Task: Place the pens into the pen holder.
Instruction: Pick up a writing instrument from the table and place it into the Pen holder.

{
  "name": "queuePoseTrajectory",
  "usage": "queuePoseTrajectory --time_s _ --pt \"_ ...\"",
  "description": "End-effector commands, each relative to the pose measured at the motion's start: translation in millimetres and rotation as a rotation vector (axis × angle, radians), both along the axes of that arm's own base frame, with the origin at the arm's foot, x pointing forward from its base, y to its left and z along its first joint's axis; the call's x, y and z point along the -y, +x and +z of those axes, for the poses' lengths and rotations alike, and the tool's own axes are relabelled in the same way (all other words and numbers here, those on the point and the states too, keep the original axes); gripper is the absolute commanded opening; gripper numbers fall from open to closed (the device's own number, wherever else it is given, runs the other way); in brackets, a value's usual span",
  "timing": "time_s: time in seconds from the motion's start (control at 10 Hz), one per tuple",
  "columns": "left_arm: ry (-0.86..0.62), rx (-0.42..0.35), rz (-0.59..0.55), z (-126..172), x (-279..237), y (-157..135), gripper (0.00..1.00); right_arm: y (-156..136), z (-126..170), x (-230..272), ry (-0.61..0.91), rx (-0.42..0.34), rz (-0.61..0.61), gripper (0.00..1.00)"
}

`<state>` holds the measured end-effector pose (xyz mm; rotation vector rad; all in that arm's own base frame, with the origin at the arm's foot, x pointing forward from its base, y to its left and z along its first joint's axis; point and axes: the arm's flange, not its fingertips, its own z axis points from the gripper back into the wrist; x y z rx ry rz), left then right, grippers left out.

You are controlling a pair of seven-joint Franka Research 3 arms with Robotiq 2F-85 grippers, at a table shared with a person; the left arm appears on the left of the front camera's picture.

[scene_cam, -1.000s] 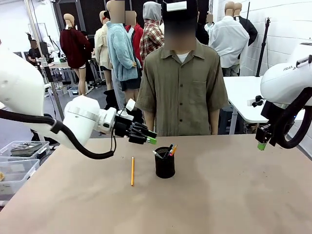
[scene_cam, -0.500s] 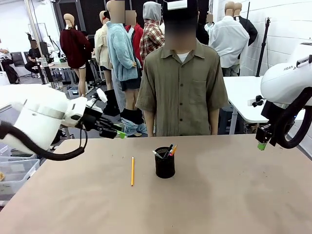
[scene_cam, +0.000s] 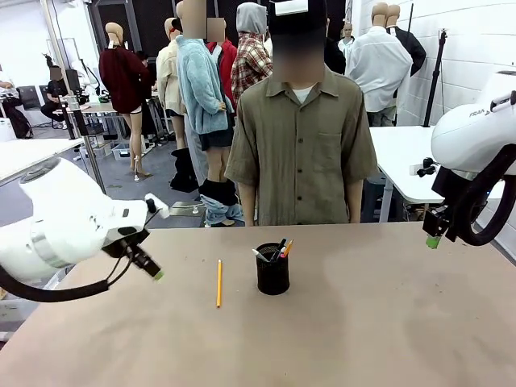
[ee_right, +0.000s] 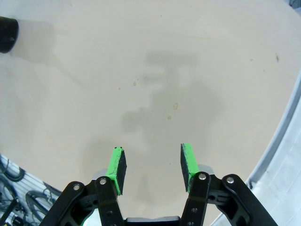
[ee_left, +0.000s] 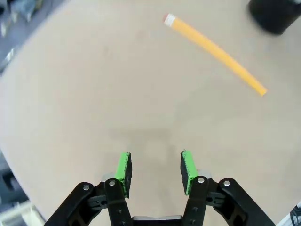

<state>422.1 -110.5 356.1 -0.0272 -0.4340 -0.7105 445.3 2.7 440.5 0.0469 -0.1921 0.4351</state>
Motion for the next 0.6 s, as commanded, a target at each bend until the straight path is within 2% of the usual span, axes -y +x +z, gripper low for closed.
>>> queuePoseTrajectory --time_s 0.0,0.1,0.2,0.4,0.5 --pt "0.076 -0.239 0.132 96 53 13 0.56 -1 -3 1 -0.031 0.012 0.005 0.60" --pt "0.096 -0.263 0.155 98 61 14 0.56 -1 -3 1 -0.031 0.012 0.005 0.60" --pt "0.047 -0.281 0.123 100 62 18 0.56 -1 -3 1 -0.031 0.012 0.005 0.60" --pt "-0.015 -0.323 0.160 95 78 23 0.56 -1 -3 1 -0.031 0.012 0.005 0.60" --pt "-0.078 -0.368 0.173 91 84 26 0.56 -1 -3 1 -0.031 0.012 0.005 0.60"
